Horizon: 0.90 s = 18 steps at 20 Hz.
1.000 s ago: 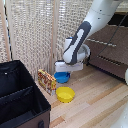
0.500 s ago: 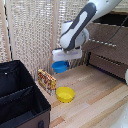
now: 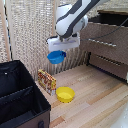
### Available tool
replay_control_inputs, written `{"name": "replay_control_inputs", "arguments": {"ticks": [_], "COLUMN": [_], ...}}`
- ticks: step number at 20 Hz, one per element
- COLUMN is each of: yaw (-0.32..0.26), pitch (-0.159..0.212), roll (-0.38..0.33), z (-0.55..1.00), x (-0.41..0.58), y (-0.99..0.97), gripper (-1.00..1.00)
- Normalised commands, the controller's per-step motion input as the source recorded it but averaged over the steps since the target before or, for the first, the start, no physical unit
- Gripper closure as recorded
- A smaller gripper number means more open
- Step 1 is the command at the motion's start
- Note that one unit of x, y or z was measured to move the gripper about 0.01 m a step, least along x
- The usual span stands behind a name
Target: Kindly move your gripper toward the top drawer's handle. With caution, hold the handle robustly using your gripper and pull open the top drawer. Let the handle go. Relocate your gripper to the bowl placed in the background. Gently hold the bowl using your gripper. Bring the gripper and the bowl to the ajar drawer. Softly release the bowl into it.
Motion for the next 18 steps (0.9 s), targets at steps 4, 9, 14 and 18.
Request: {"name": "replay_control_inputs", "arguments": {"ticks": [4,9,14,18], "yaw": [-0.029,-0.005,-0.033,0.013], "pitch": [0.081,0.007,0.001,-0.012], "roll": [0.0,0.0,0.0,0.046], "z": [1.0,1.0,1.0,1.0], "x": [0.169,0.078,0.023,0.021], "y": [-0.3,-0.35,-0.31,-0.62], "gripper": [1.0,1.0,1.0,1.0]}}
